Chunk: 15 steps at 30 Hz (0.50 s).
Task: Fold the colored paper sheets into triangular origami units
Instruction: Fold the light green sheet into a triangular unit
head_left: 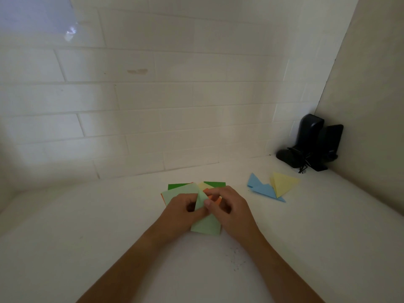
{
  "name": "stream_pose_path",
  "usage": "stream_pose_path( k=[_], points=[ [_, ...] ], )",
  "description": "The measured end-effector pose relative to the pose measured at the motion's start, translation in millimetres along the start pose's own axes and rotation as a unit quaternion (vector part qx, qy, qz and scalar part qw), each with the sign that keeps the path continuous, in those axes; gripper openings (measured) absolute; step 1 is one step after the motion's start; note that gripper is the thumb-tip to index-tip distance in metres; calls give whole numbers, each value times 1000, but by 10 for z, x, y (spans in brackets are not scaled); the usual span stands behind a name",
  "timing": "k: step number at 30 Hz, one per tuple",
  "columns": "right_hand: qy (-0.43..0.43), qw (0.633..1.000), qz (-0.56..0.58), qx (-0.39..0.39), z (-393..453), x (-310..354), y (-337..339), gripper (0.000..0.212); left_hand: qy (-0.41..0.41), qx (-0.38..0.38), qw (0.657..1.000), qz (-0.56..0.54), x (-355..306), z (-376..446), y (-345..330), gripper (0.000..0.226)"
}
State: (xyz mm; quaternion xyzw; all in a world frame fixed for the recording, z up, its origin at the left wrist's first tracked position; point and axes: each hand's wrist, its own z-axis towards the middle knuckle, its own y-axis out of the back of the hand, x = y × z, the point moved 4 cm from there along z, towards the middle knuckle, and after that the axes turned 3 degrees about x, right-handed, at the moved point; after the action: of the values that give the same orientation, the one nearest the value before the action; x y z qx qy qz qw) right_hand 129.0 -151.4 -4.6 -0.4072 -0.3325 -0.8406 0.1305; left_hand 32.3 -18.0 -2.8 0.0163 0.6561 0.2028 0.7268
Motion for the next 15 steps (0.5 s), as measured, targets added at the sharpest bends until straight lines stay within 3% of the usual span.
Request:
stream_pose_path(
  k=[2,6,11,15],
  points=[
    [-3,1000,7,-11,11,-23,9,16,0,-11,1000,3,2,4,3,9],
    [-37,998,53,-20,10,-58,25,6,20,-83,996,21,38,25,76,27],
    [-73,994,76,-14,8,-123,15,4,-21,-87,996,31,39,46,125,10],
    [-82,995,64,-1,17,-145,-3,7,-46,-104,993,35,-28,13,141,25]
  ],
)
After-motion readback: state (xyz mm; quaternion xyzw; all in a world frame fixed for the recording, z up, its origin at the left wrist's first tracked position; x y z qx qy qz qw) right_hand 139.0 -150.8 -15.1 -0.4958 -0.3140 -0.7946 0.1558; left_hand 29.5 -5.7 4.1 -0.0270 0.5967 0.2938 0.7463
